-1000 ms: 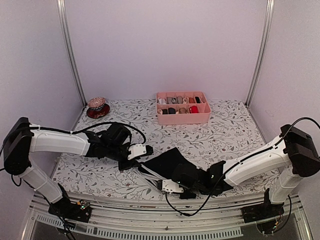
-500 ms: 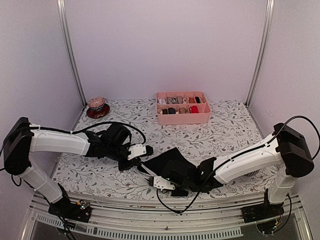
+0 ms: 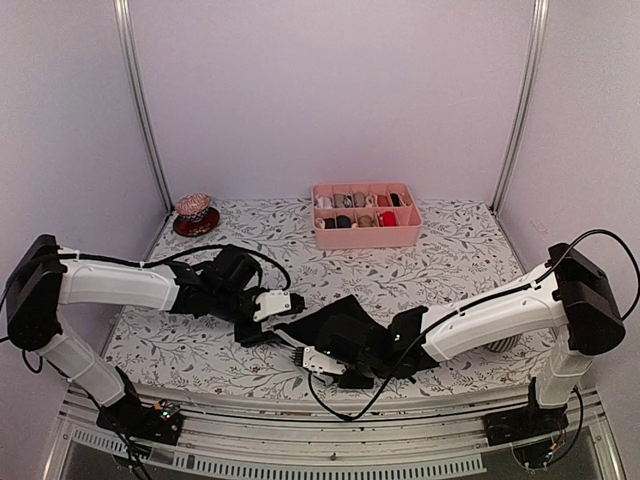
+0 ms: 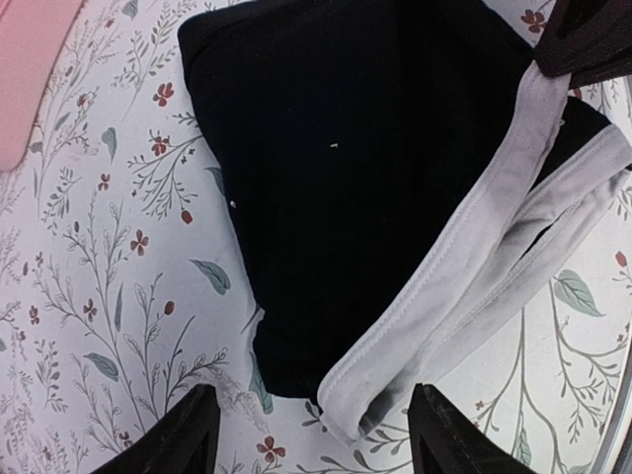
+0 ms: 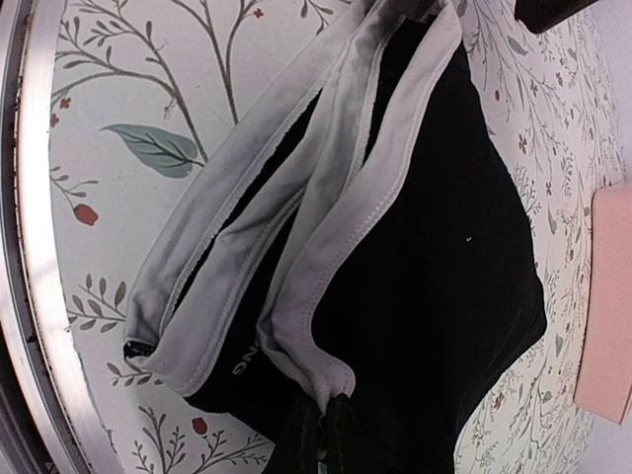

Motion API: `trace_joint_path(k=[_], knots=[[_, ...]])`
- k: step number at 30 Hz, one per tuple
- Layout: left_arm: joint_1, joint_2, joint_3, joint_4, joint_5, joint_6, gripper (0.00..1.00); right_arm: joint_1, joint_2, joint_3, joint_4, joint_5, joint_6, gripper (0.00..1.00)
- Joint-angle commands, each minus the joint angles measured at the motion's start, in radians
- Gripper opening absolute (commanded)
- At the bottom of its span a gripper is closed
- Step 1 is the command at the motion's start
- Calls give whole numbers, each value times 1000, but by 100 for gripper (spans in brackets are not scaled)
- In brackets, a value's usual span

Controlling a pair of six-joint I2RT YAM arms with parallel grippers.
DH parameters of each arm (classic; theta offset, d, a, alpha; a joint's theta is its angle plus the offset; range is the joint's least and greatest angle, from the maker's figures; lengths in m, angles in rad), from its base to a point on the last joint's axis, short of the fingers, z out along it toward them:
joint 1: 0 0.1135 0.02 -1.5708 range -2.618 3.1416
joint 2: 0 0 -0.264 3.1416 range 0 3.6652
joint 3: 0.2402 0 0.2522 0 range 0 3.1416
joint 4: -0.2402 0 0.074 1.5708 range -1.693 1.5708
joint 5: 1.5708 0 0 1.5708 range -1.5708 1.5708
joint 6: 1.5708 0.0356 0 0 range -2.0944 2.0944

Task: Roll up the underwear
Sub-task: Adjust the underwear at the center of the board.

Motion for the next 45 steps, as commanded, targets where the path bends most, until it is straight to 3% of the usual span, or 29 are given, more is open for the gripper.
trace_joint_path(k=[1,9,12,17,20,36,45], knots=[[8,28,-9,-18,-12,17,68,5,6,21,-30,13,25,4],[8,36,-18,-6,-50,21,57,6,21,34,-27,18,25,4],[4,49,-24,3,-66,23,48,7,31,33,-20,14,25,4],[4,49,-32,14,-90,19,14,8,30,33,-18,15,26,4],[11,11,-48,42,-102,10,7,11,21,41,-31,20,25,4],[118,-10,-19,41,-14,-4,9,56,48,154,-92,-12,31,4],[127,-7,-25,-4,59,22,19,89,134,199,-163,-34,57,3]])
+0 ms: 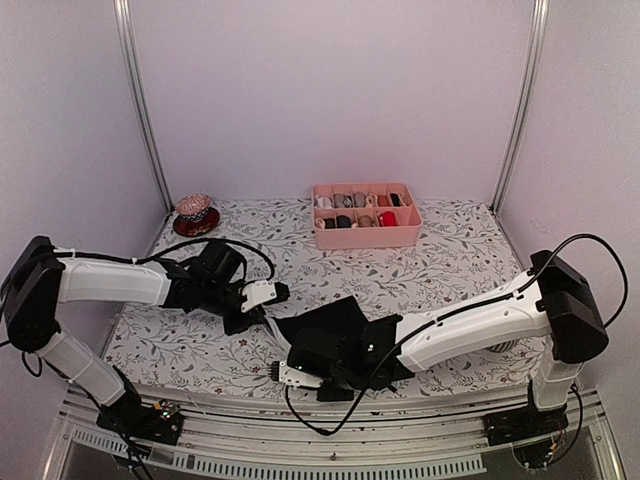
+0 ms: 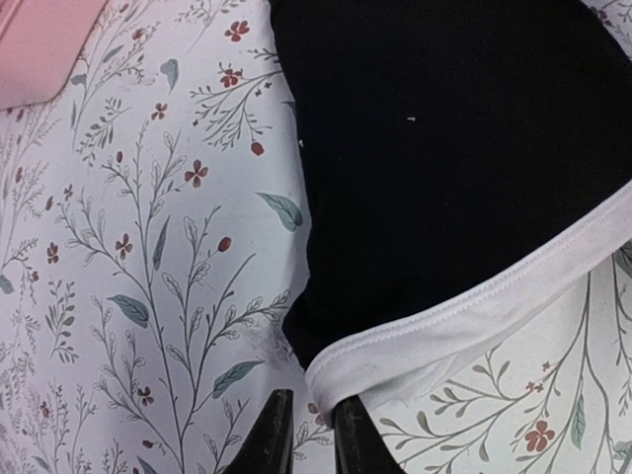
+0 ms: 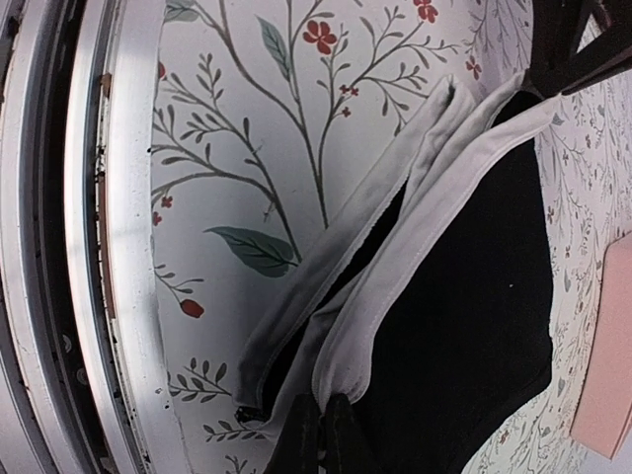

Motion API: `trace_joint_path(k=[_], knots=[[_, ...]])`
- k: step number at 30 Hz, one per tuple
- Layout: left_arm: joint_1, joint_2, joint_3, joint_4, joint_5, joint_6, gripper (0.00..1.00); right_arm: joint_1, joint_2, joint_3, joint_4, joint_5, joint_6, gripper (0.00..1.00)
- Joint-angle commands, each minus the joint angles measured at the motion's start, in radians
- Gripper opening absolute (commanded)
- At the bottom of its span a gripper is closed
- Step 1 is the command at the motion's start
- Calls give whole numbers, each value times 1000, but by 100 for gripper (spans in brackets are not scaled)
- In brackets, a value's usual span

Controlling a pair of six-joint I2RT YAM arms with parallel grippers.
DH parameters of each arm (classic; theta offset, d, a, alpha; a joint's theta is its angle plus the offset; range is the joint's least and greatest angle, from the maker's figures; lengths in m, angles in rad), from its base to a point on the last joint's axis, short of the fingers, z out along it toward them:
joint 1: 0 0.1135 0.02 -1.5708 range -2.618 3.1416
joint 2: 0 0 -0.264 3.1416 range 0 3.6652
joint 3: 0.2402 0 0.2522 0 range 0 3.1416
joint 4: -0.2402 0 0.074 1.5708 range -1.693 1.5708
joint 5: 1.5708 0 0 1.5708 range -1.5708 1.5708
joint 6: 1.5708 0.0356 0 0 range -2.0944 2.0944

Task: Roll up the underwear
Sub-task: Adjust the underwear at the center of the board.

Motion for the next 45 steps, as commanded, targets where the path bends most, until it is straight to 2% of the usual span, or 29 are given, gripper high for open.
trace_joint_path(k=[1,11,16,21,32,34,36,39,42,45], knots=[[10,11,13,-35,67,17,19,14,37,19,-66,-10,35,3],[10,8,21,-49,84,20,18,14,-29,-21,-67,24,50,3],[11,-15,17,-47,84,22,12,14,-64,-39,-73,75,57,3],[10,-26,15,-70,120,42,11,14,-122,-75,-66,73,62,3],[11,14,26,-124,150,79,14,37,-30,-92,-39,-39,44,3],[9,21,28,-138,156,91,19,41,-32,-94,-39,-57,45,4],[10,18,31,-150,164,98,28,43,-37,-94,-43,-66,45,8],[10,-9,38,-172,184,104,52,42,-63,-92,-45,-56,52,16],[12,-58,48,-190,195,110,66,39,-118,-91,-34,-44,70,28],[14,-102,63,-213,208,119,86,31,-189,-110,-13,-36,93,39]])
